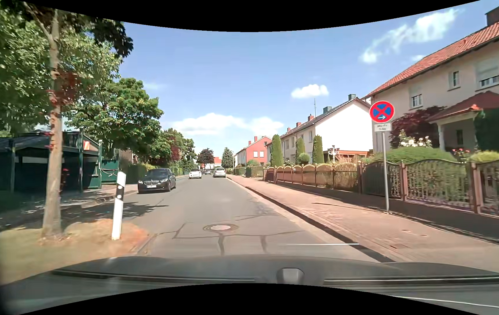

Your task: Follow the waypoints while adhering to traffic rules and regulations

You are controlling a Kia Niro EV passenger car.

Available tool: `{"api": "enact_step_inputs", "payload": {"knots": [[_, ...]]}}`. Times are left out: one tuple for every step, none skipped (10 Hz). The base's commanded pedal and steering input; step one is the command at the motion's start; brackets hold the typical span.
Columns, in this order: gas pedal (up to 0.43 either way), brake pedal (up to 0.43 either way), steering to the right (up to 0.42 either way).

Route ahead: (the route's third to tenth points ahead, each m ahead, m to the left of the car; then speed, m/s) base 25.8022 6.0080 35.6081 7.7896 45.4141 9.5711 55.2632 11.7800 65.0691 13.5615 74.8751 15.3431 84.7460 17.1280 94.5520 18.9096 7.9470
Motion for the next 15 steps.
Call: {"api": "enact_step_inputs", "payload": {"knots": [[0.189,0.006,-0.088],[0.189,0.006,-0.094],[0.220,0.006,-0.098],[0.220,0.006,-0.097],[0.209,0.006,-0.095],[0.209,0.006,-0.091],[0.220,0.006,-0.086],[0.209,0.006,-0.078],[0.197,0.006,-0.071],[0.177,0.006,-0.063],[0.169,0.006,-0.047],[0.169,0.006,-0.037],[0.169,0.006,-0.029],[0.169,0.006,-0.022],[0.177,0.006,-0.011]]}}
